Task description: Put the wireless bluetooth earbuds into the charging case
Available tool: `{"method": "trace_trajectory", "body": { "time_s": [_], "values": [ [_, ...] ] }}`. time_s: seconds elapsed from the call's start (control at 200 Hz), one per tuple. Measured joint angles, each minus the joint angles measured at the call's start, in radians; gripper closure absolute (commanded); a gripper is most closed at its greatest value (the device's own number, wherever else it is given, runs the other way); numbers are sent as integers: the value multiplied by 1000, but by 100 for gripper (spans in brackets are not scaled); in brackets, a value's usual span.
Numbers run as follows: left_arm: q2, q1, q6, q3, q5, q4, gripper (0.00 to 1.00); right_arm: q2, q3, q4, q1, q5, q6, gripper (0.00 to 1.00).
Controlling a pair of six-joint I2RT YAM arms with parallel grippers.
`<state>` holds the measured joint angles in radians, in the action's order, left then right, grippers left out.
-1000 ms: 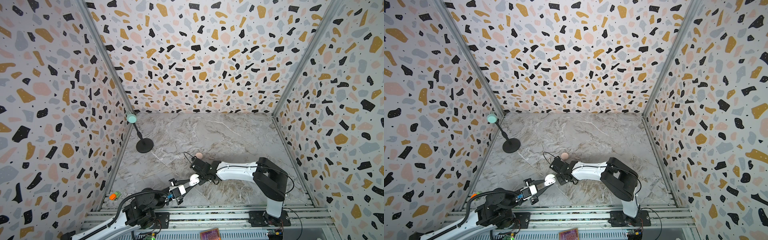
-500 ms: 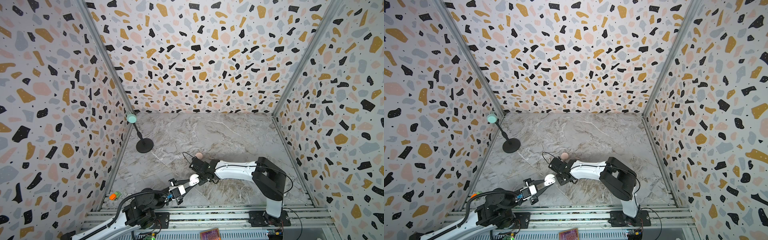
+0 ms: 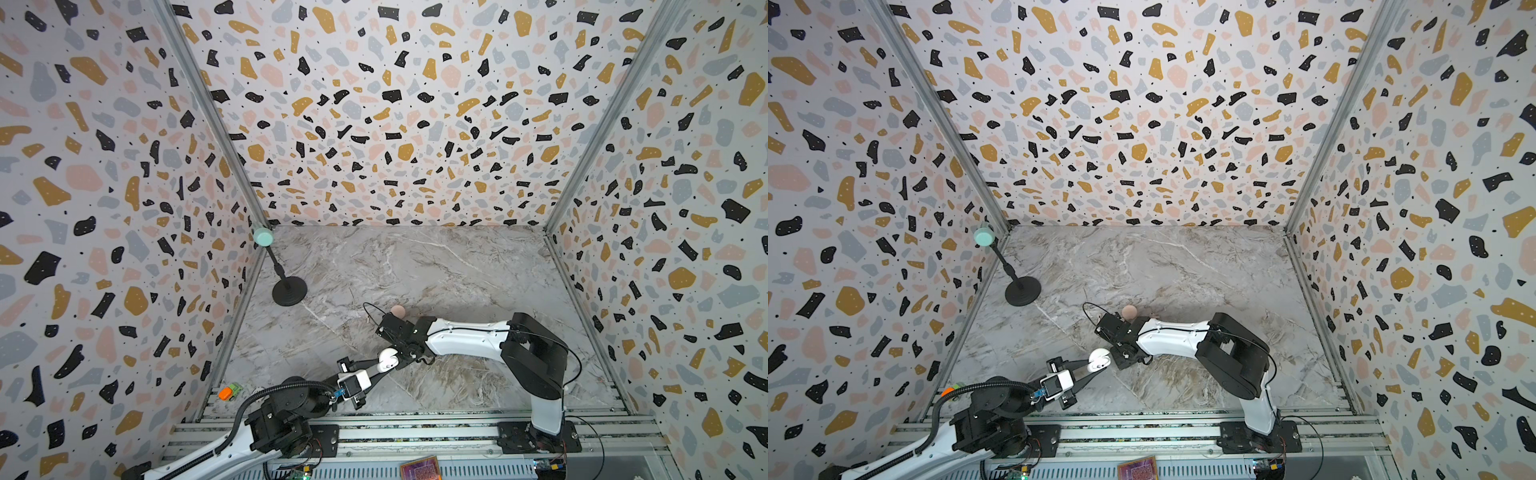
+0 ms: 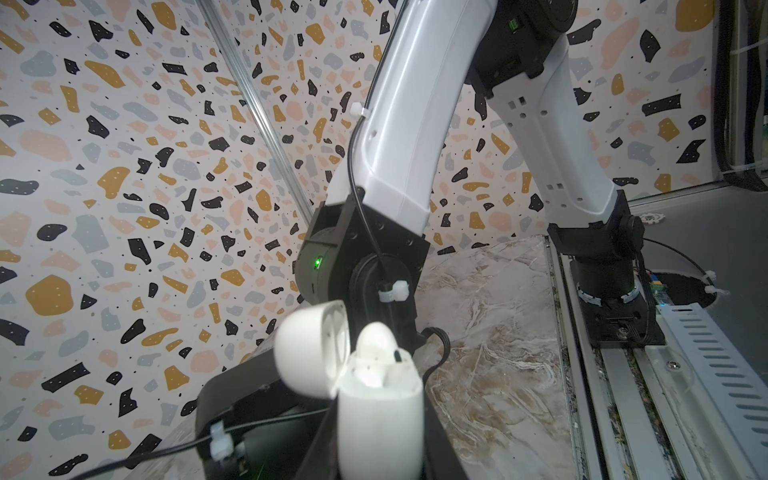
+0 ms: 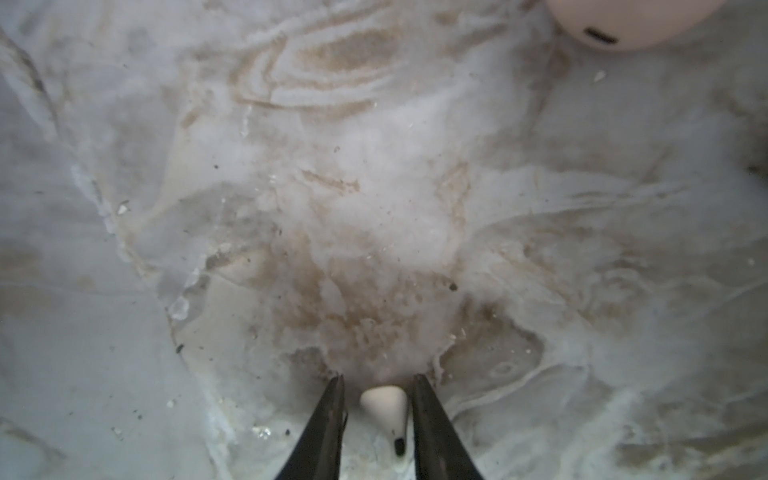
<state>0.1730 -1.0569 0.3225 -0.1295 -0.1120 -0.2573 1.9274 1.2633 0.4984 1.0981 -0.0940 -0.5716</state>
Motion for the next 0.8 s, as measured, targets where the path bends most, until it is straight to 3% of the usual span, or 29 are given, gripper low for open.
{"method": "trace_trajectory", "body": {
  "time_s": [0.42,0.801],
  "values": [
    [0,0,0,0,1,3,100,0,8,32,-3,0,-14,71],
    [0,0,2,0,1,3,100,5,15,44,-3,5,-15,79]
  ]
}}
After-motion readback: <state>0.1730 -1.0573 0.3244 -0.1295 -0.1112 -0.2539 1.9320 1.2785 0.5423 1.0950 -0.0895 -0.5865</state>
